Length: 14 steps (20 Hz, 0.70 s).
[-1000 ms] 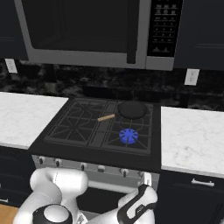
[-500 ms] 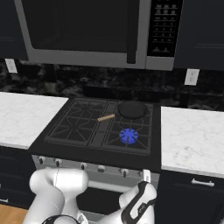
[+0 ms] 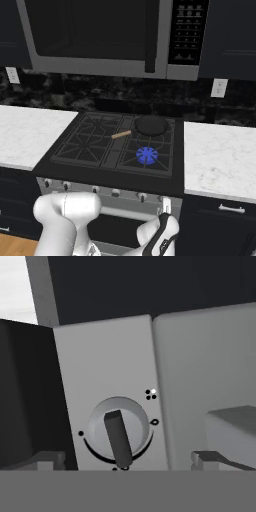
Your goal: Turn off the front right burner of the stove.
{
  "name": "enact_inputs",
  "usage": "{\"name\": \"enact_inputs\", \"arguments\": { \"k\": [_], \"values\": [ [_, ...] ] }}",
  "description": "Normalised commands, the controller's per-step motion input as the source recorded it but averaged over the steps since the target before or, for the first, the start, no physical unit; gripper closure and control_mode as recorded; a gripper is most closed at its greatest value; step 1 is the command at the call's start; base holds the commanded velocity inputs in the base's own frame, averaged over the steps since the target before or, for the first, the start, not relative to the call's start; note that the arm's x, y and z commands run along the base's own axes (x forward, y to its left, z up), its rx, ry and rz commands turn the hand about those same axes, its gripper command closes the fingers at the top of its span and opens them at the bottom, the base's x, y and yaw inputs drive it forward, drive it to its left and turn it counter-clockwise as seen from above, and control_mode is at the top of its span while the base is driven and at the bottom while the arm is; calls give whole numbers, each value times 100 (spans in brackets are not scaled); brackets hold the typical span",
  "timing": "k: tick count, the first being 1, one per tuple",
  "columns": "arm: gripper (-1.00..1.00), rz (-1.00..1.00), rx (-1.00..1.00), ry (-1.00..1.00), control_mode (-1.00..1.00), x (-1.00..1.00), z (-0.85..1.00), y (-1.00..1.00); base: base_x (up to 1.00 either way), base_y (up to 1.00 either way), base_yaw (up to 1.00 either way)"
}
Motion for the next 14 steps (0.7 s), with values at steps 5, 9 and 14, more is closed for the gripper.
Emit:
{"name": "enact_inputs", "arguments": {
  "k": [5,9,14],
  "values": [
    [-100,0,0,-6,-100,9,-14,-32,0,0,0],
    [-100,0,0,-5,-100,24,-5,-26,0,0,0],
    [-100,0,-1,-13,-100,15,7,-8,0,0,0]
  ]
}}
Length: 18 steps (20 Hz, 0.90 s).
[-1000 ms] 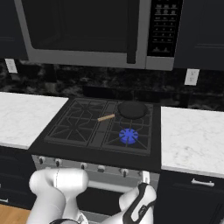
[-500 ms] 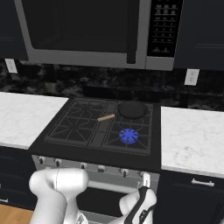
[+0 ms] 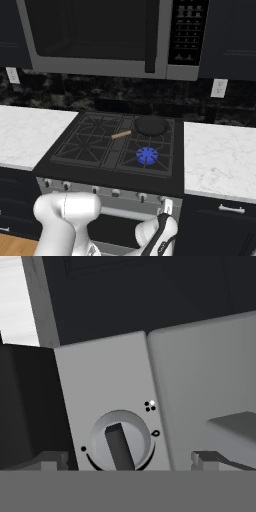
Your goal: Turn off the front right burner of the stove.
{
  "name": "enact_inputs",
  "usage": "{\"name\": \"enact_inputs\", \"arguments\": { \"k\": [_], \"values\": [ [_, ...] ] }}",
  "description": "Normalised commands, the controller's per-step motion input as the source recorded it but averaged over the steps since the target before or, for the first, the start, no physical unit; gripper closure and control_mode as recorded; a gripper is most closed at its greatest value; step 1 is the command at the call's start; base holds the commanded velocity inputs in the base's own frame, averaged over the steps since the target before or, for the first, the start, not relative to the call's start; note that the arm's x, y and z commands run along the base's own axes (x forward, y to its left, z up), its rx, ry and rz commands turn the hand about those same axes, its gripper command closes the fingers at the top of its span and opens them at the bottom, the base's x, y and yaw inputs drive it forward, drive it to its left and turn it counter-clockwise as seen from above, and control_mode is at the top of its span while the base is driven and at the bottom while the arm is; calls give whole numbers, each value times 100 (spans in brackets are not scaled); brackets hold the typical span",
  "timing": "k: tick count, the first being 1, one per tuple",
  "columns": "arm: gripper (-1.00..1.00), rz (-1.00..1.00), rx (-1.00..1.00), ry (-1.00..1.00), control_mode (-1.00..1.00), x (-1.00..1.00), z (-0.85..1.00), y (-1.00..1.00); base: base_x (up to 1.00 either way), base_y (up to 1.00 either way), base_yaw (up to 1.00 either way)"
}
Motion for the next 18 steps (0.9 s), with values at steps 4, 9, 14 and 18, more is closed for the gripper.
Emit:
{"name": "enact_inputs", "arguments": {
  "k": [4,9,14,18],
  "values": [
    [-100,0,-1,-14,-100,0,6,-3,0,0,0],
    [-100,0,0,-4,-100,0,6,-1,0,0,0],
    [-100,1,0,-1,-100,6,29,-1,0,0,0],
    [-100,0,0,-1,-100,13,41,0,0,0,0]
  ]
}}
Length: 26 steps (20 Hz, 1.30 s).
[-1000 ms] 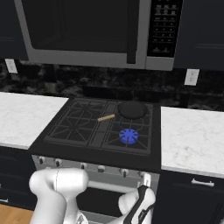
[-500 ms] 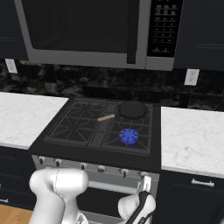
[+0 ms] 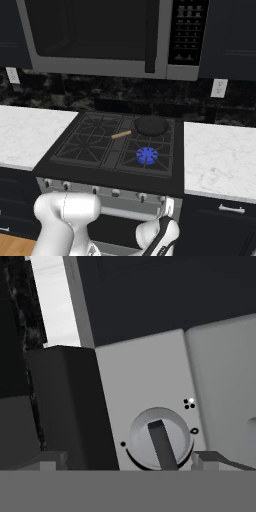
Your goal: Turn off the front right burner of the stove.
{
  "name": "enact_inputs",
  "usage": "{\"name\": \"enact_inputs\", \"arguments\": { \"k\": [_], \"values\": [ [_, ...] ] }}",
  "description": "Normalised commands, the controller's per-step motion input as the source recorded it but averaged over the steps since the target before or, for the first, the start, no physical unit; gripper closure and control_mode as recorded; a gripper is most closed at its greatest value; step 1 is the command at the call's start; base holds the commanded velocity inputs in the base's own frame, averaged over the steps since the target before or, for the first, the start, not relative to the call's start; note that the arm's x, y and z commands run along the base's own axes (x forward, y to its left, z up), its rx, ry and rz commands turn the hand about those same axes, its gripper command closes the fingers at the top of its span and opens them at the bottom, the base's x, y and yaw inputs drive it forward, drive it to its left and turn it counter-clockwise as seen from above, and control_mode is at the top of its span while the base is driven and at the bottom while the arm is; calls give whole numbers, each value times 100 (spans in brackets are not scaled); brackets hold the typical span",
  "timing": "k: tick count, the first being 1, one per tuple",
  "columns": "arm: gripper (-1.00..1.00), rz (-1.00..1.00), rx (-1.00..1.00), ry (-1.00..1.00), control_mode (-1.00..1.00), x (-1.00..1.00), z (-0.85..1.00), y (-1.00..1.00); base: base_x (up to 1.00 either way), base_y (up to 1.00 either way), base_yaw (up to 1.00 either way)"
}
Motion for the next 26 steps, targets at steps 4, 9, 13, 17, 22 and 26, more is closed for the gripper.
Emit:
{"name": "enact_inputs", "arguments": {
  "k": [4,9,13,17,22,26],
  "values": [
    [-100,0,-2,0,-100,31,29,0,0,0,0],
    [-100,13,-20,0,-100,11,-44,0,0,0,0],
    [-100,3,-10,0,-100,1,-19,0,0,0,0],
    [-100,0,-9,-3,-100,1,-19,-2,0,0,0],
    [-100,1,-13,-18,-100,-19,-16,-3,0,0,0],
    [-100,2,-10,-23,-100,-8,0,-3,0,0,0]
  ]
}}
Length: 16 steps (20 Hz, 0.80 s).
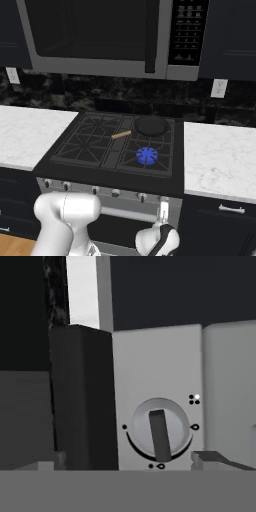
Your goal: Turn off the front right burner of the stove.
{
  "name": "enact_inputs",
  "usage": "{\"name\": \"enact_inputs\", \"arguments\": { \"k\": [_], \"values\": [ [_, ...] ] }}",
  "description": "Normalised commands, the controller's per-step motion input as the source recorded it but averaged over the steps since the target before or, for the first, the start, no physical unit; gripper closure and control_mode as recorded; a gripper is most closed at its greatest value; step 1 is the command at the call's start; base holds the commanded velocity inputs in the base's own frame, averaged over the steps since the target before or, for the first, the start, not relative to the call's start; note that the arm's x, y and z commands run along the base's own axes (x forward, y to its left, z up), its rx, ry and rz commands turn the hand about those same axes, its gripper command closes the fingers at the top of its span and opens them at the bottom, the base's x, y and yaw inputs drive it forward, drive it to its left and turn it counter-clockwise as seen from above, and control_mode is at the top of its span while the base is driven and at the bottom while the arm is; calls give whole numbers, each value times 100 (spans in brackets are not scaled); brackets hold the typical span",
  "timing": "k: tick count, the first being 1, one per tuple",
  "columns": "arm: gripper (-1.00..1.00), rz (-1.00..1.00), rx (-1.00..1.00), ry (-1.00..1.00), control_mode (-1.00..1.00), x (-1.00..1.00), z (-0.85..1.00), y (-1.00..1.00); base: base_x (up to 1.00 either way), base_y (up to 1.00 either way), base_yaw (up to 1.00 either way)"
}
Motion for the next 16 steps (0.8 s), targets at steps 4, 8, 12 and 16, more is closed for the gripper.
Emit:
{"name": "enact_inputs", "arguments": {
  "k": [4,8,12,16],
  "values": [
    [-100,2,-10,-24,-100,-3,0,-13,0,0,0],
    [-100,1,-8,-5,-100,21,0,-13,0,0,0],
    [-100,0,-1,0,-100,36,0,-24,0,0,0],
    [-100,0,-6,1,-100,0,0,-4,0,0,0]
  ]
}}
